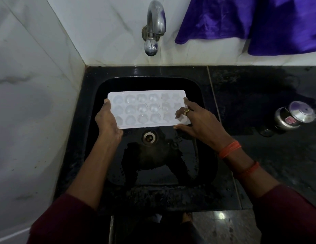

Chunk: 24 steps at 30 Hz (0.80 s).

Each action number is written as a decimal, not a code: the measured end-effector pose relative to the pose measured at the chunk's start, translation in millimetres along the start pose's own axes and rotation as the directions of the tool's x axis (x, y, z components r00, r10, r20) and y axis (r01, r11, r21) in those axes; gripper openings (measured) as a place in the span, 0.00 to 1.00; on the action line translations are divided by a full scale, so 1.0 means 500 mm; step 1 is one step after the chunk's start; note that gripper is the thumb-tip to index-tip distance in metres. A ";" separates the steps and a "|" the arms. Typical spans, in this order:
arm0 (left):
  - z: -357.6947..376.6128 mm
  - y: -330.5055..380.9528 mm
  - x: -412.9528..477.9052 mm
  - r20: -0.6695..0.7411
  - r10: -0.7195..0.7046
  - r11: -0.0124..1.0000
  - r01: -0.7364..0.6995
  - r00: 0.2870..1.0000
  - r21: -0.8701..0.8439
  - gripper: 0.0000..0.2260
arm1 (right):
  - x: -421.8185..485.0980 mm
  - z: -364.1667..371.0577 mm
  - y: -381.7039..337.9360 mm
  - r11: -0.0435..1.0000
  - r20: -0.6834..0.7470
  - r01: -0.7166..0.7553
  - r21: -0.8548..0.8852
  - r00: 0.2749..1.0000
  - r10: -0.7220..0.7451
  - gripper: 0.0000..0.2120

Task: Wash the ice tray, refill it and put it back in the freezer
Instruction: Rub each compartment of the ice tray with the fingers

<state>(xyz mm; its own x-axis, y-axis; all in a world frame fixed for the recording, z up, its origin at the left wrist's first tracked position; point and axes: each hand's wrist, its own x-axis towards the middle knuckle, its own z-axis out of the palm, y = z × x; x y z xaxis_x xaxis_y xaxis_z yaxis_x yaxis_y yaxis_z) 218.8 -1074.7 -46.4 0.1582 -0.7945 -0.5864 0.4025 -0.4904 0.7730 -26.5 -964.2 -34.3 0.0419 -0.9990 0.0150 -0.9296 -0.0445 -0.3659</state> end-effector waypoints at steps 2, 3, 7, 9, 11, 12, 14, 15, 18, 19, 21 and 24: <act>0.001 0.001 -0.003 0.002 -0.001 1.000 0.001 1.000 0.004 0.16 | -0.001 0.000 0.001 1.000 -0.004 0.000 -0.007 1.000 0.000 0.19; 0.000 0.001 -0.003 0.002 -0.001 1.000 0.001 1.000 0.006 0.15 | -0.002 0.001 0.000 1.000 -0.006 -0.003 -0.010 1.000 0.003 0.19; -0.001 0.000 -0.003 0.000 -0.005 1.000 0.005 1.000 0.001 0.15 | -0.006 0.003 0.000 1.000 -0.003 -0.004 -0.023 1.000 0.004 0.20; 0.000 -0.001 -0.003 0.000 -0.003 1.000 0.003 1.000 0.002 0.15 | -0.007 0.004 -0.001 0.999 -0.002 -0.009 -0.041 1.000 0.009 0.20; 0.000 -0.002 -0.003 -0.001 0.000 1.000 0.000 1.000 -0.001 0.15 | -0.007 0.005 -0.003 0.997 -0.009 -0.022 -0.075 1.000 0.022 0.19; 0.000 -0.002 -0.004 -0.002 0.002 1.000 -0.002 1.000 -0.002 0.15 | -0.007 0.005 -0.005 0.996 -0.017 -0.029 -0.088 0.999 0.028 0.18; 0.000 -0.003 -0.004 -0.001 0.007 1.000 -0.007 1.000 -0.006 0.15 | -0.008 0.006 -0.008 0.995 -0.033 -0.036 -0.089 0.999 0.033 0.19; 0.000 -0.004 -0.002 -0.002 0.009 1.000 -0.009 1.000 -0.007 0.15 | -0.008 0.008 -0.010 0.995 -0.034 -0.034 -0.090 0.999 0.032 0.20; 0.001 -0.004 0.001 -0.006 0.014 1.000 -0.014 1.000 0.000 0.15 | -0.009 0.013 -0.012 0.993 -0.012 -0.013 -0.121 1.000 0.012 0.22; 0.001 -0.005 0.003 -0.006 0.022 1.000 -0.021 1.000 0.003 0.15 | -0.009 0.013 -0.013 0.992 0.000 -0.008 -0.126 1.000 0.008 0.23; -0.001 -0.006 0.005 -0.008 0.029 1.000 -0.029 1.000 0.006 0.16 | -0.010 0.013 -0.015 0.993 0.004 -0.002 -0.120 1.000 0.002 0.23; -0.005 -0.008 0.008 -0.008 0.017 1.000 -0.018 1.000 -0.009 0.16 | -0.013 0.013 -0.024 0.992 -0.022 0.018 -0.127 1.000 -0.020 0.24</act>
<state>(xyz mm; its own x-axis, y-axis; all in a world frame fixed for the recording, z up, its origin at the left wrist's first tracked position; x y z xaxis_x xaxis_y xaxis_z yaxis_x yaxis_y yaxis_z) 219.9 -1075.2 -52.6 0.1725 -0.8000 -0.5747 0.4080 -0.4731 0.7809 -13.3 -957.0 -36.3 0.0529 -0.9977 0.0428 -0.9677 -0.0617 -0.2443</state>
